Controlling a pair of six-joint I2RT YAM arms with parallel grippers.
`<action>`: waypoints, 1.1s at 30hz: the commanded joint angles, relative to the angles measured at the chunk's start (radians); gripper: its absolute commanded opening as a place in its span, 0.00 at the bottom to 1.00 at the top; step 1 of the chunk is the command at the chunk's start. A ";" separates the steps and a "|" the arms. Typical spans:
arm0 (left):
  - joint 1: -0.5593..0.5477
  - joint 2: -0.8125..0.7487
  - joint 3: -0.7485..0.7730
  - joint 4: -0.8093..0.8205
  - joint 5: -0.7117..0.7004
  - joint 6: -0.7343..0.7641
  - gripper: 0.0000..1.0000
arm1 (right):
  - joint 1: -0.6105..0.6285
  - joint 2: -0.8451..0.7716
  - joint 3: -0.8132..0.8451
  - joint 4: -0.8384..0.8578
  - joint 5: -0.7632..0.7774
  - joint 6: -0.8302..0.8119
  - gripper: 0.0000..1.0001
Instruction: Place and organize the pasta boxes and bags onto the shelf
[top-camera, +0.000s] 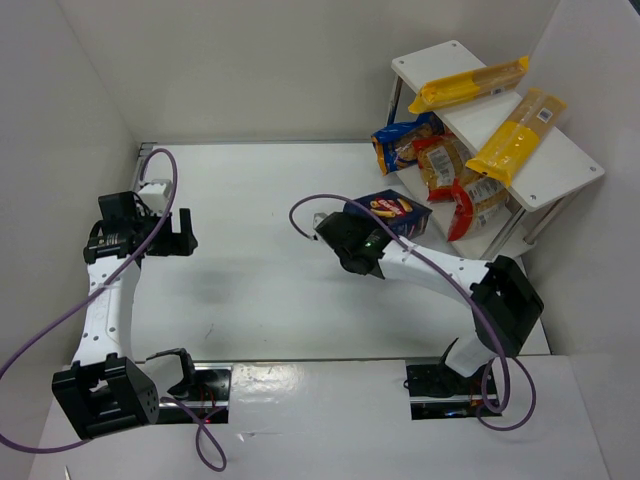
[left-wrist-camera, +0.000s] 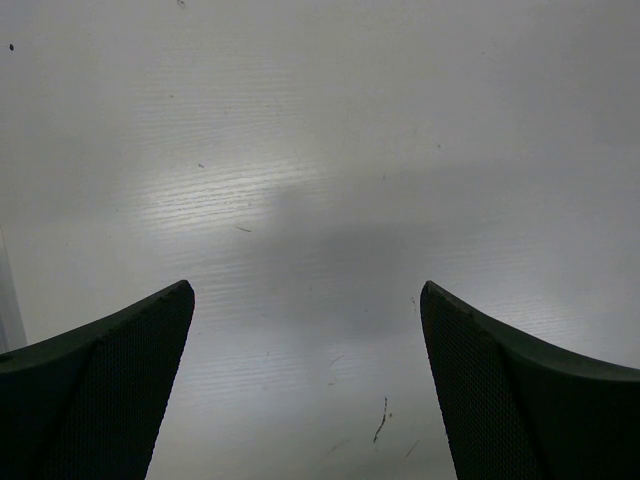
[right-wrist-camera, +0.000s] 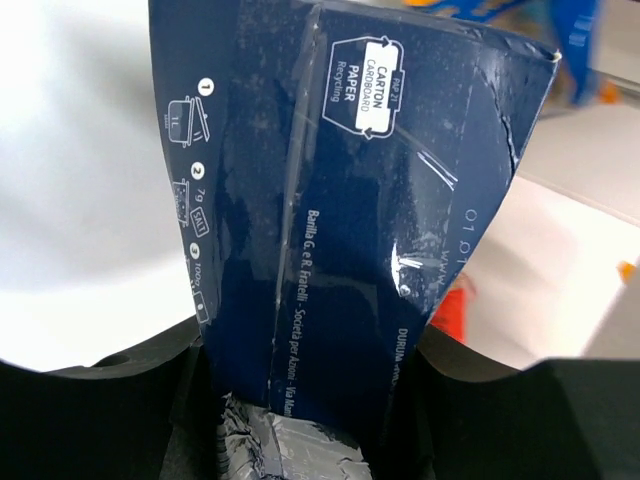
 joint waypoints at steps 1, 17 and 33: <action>0.008 -0.008 -0.007 0.011 0.022 0.025 0.99 | -0.024 -0.105 0.021 0.240 0.219 -0.126 0.00; 0.017 0.001 -0.007 0.011 0.022 0.025 0.99 | -0.119 -0.165 0.021 0.424 0.239 -0.264 0.00; 0.017 0.001 -0.007 0.011 0.022 0.035 0.99 | -0.252 -0.194 -0.045 0.721 0.207 -0.510 0.00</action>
